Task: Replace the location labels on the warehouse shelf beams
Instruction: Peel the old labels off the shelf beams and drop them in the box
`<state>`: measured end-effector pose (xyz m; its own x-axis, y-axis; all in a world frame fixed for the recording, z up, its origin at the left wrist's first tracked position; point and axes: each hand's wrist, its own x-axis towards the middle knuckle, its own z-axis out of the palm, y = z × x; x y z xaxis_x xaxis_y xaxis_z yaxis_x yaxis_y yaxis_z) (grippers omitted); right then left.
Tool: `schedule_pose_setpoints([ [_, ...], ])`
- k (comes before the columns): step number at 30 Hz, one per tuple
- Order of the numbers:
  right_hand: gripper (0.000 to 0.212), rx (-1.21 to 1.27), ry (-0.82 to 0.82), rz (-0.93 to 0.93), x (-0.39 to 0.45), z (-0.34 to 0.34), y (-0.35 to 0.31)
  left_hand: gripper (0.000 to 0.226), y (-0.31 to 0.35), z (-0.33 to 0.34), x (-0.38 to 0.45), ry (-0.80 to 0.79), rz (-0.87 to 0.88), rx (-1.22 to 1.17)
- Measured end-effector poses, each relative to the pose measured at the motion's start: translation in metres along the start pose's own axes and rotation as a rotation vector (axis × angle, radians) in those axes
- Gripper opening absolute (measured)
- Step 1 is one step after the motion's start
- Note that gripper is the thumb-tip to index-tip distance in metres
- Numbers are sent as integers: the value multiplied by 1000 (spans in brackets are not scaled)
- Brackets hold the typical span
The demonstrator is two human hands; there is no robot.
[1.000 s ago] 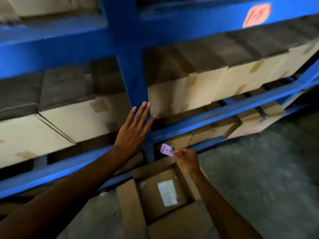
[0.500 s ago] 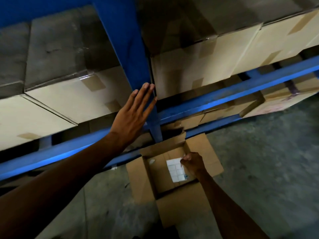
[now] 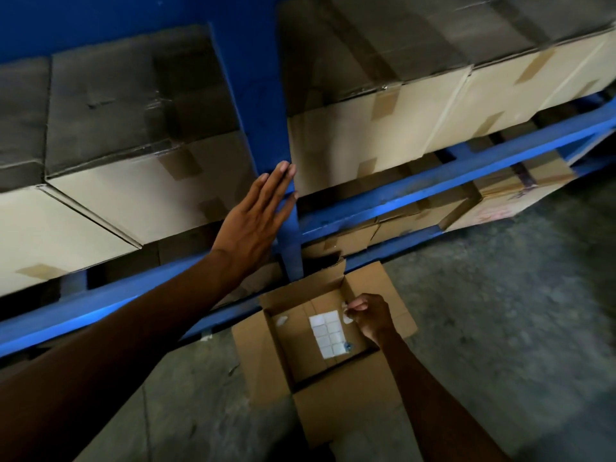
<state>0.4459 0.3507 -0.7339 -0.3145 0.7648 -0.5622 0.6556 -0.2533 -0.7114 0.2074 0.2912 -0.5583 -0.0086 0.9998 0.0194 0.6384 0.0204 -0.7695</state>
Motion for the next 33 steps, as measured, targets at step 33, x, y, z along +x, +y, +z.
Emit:
schedule_pose_setpoints([
  [33, 9, 89, 147, -260, -18, -86, -81, 76, -20, -64, 4, -90, -1, -433],
])
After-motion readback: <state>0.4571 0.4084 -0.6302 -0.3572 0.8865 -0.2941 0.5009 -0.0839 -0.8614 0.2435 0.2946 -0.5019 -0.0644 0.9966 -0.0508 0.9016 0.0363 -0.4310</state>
